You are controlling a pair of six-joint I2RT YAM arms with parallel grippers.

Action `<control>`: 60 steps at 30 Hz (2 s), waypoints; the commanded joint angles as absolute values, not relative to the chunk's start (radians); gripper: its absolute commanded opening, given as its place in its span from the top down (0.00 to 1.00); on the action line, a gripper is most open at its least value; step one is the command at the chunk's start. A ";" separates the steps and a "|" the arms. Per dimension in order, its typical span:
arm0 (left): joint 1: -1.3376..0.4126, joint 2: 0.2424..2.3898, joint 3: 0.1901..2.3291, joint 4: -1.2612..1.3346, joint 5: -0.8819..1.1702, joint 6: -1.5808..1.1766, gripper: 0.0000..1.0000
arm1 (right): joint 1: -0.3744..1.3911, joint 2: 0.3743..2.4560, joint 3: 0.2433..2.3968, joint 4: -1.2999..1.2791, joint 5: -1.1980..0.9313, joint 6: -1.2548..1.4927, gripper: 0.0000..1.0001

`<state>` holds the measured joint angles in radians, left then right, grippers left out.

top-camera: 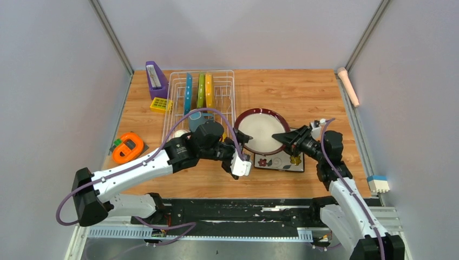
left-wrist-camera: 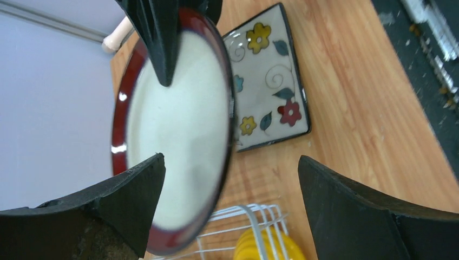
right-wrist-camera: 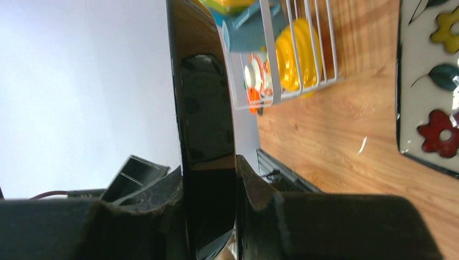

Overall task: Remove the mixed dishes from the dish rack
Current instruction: Place the plate at the center of the board.

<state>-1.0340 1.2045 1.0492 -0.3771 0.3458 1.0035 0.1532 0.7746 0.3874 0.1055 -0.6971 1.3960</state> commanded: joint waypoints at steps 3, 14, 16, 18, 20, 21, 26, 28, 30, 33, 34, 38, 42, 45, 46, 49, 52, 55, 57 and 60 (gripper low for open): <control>-1.040 1.110 0.883 -0.031 0.433 0.559 0.00 | 0.027 0.712 0.493 0.209 -0.709 1.394 1.00; -1.041 1.055 0.733 0.080 0.270 0.100 0.00 | -0.110 0.706 0.508 0.055 -0.653 1.220 1.00; -1.041 1.036 0.738 0.072 0.193 0.044 0.00 | -0.121 0.700 0.493 0.016 -0.620 1.180 1.00; -1.041 1.013 0.740 0.073 0.118 -0.007 0.00 | -0.124 0.690 0.491 -0.042 -0.581 1.113 1.00; -1.042 0.988 0.738 0.084 0.060 -0.064 0.00 | -0.124 0.677 0.499 -0.118 -0.517 1.030 1.00; -1.042 0.975 0.736 0.088 0.022 -0.096 0.00 | -0.124 0.668 0.500 -0.152 -0.484 0.995 1.00; -1.041 0.971 0.741 0.064 -0.233 -0.224 0.00 | -0.124 0.635 0.468 -0.217 -0.419 0.916 1.00; -1.041 0.995 0.777 -0.050 -0.481 -0.300 0.00 | -0.124 0.641 0.456 -0.232 -0.423 0.894 1.00; -1.040 1.020 0.816 -0.132 -0.605 -0.350 0.00 | -0.124 0.652 0.447 -0.238 -0.426 0.882 1.00; -1.038 1.043 0.838 -0.171 -0.700 -0.388 0.00 | -0.124 0.675 0.429 -0.236 -0.429 0.876 1.00; -1.037 1.047 0.838 -0.175 -0.718 -0.406 0.00 | -0.124 0.681 0.424 -0.237 -0.429 0.873 1.00; -1.032 1.031 0.831 -0.173 -0.704 -0.416 0.00 | -0.124 0.702 0.407 -0.236 -0.412 0.871 1.00; -1.021 1.003 0.814 -0.182 -0.731 -0.438 0.00 | -0.124 0.725 0.390 -0.234 -0.405 0.868 1.00; -1.015 0.977 0.802 -0.185 -0.725 -0.447 0.00 | -0.124 0.752 0.371 -0.228 -0.414 0.875 0.97; -1.013 0.972 0.800 -0.186 -0.725 -0.447 0.00 | -0.124 0.761 0.369 -0.225 -0.419 0.875 0.97; -1.012 0.959 0.793 -0.188 -0.733 -0.451 0.00 | -0.124 0.783 0.366 -0.221 -0.424 0.869 0.92; -1.008 0.956 0.787 -0.189 -0.735 -0.452 0.00 | -0.124 0.804 0.364 -0.219 -0.427 0.867 0.85; -1.007 0.955 0.787 -0.192 -0.725 -0.449 0.00 | -0.124 0.829 0.361 -0.219 -0.426 0.863 0.78; -1.005 0.952 0.786 -0.192 -0.715 -0.449 0.00 | -0.124 0.850 0.357 -0.219 -0.419 0.859 0.73; -1.005 0.948 0.784 -0.192 -0.714 -0.451 0.00 | -0.124 0.881 0.362 -0.218 -0.428 0.846 0.66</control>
<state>-1.0111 0.9691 0.7918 -0.2077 -0.7040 -0.4232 -0.1215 0.8509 0.3565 -0.2726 -0.4103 0.8619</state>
